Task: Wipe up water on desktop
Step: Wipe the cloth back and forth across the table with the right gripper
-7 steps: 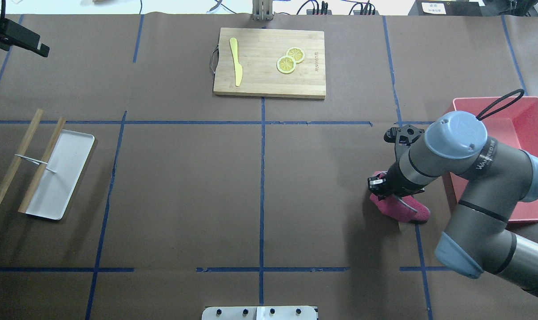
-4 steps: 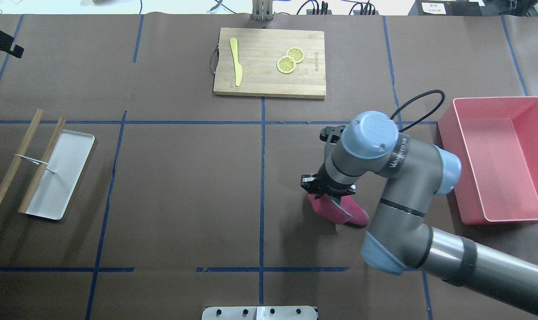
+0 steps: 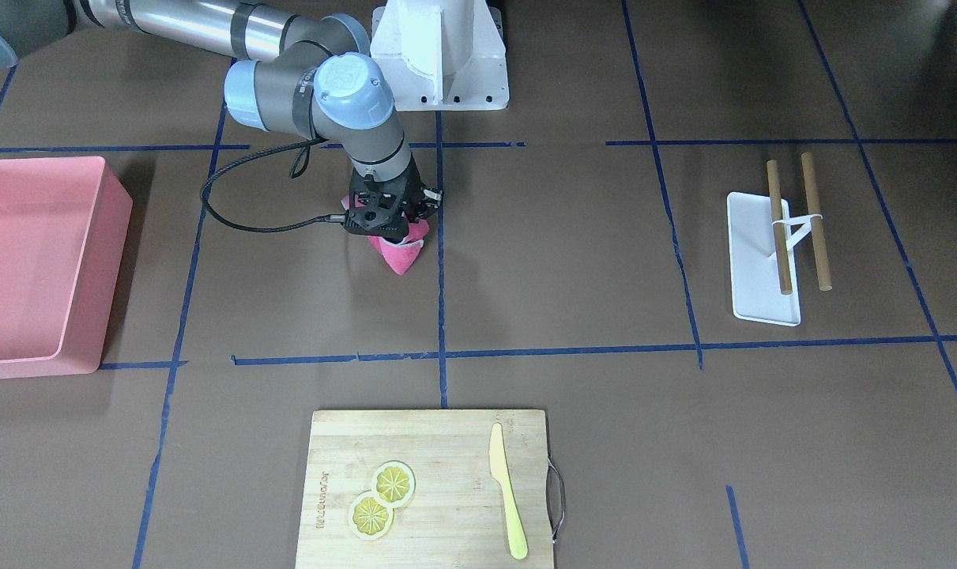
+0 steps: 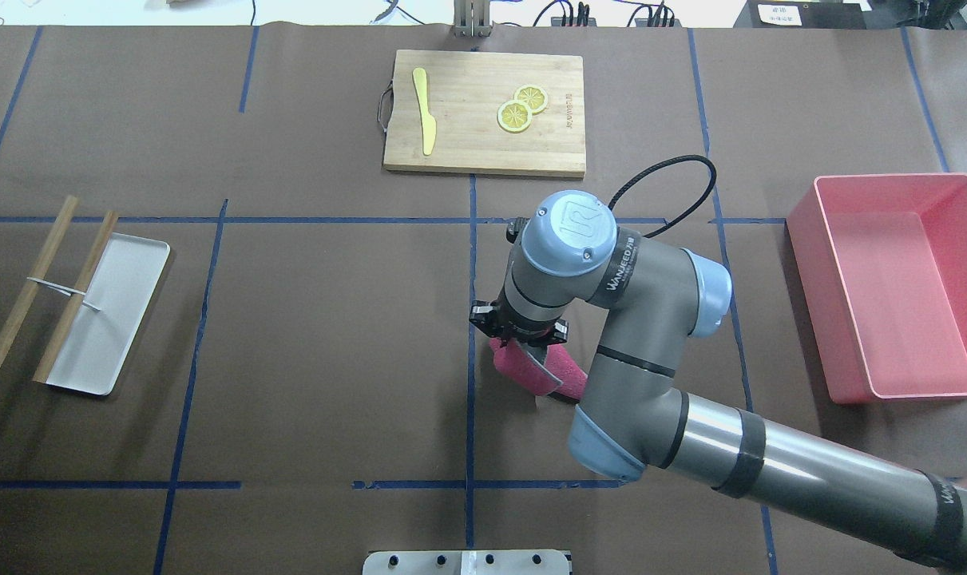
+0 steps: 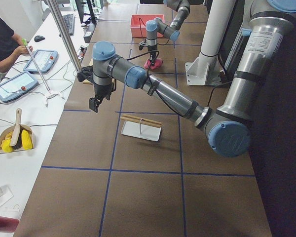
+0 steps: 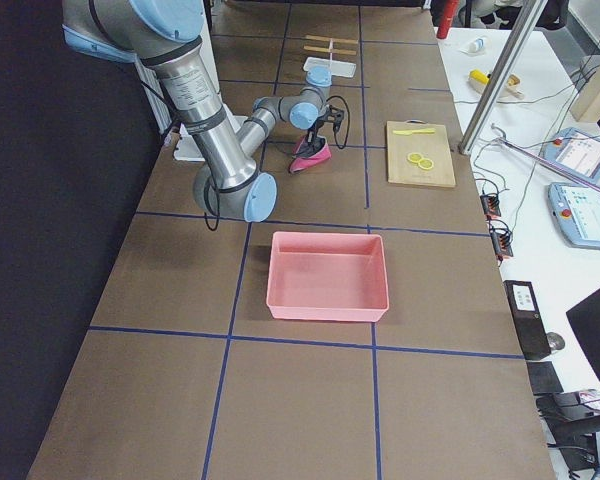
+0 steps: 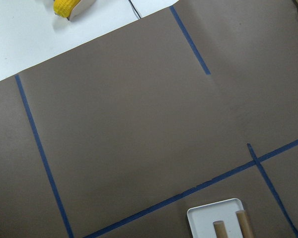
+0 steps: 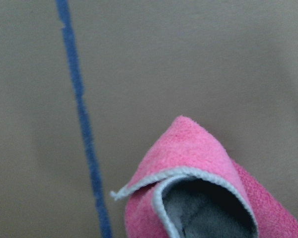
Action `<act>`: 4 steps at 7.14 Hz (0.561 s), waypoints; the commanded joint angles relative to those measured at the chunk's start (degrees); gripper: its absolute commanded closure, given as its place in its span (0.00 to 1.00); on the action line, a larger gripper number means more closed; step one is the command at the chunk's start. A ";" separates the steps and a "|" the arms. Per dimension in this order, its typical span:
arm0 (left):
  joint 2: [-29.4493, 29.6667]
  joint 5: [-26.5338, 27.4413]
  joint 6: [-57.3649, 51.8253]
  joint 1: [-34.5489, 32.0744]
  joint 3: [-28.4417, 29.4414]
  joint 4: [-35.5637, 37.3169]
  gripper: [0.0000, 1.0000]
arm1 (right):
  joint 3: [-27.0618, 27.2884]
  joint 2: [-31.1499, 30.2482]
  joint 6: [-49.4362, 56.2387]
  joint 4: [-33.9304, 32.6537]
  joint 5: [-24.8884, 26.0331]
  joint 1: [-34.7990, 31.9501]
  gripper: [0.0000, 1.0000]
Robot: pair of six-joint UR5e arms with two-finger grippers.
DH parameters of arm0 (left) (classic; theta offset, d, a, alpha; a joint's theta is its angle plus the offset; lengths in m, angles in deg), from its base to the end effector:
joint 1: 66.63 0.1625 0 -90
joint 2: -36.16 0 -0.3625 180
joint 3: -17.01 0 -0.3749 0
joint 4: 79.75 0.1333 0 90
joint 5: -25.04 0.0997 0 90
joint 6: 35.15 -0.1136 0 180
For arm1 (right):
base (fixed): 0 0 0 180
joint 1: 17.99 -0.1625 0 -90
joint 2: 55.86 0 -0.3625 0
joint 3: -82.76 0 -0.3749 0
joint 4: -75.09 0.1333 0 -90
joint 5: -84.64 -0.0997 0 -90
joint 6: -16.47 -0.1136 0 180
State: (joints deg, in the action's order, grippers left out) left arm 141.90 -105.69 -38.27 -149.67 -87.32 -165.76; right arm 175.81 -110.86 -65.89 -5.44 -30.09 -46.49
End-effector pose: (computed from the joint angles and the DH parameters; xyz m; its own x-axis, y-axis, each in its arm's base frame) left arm 0.0079 -0.5533 0.3571 0.7105 0.4245 -0.5613 -0.1477 0.8697 0.4709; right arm -0.5273 -0.3839 0.2245 0.6098 0.1937 0.7685 -0.0819 0.9799 -0.1820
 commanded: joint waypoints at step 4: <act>0.00 0.04 -1.27 -0.63 0.53 0.58 0.00 | 13.97 -25.55 17.90 1.42 -6.72 -9.53 1.00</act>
State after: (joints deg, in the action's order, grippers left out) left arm 141.89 -105.65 -39.53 -150.29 -86.84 -165.20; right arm 186.76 -130.69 -52.69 -4.04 -35.01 -53.58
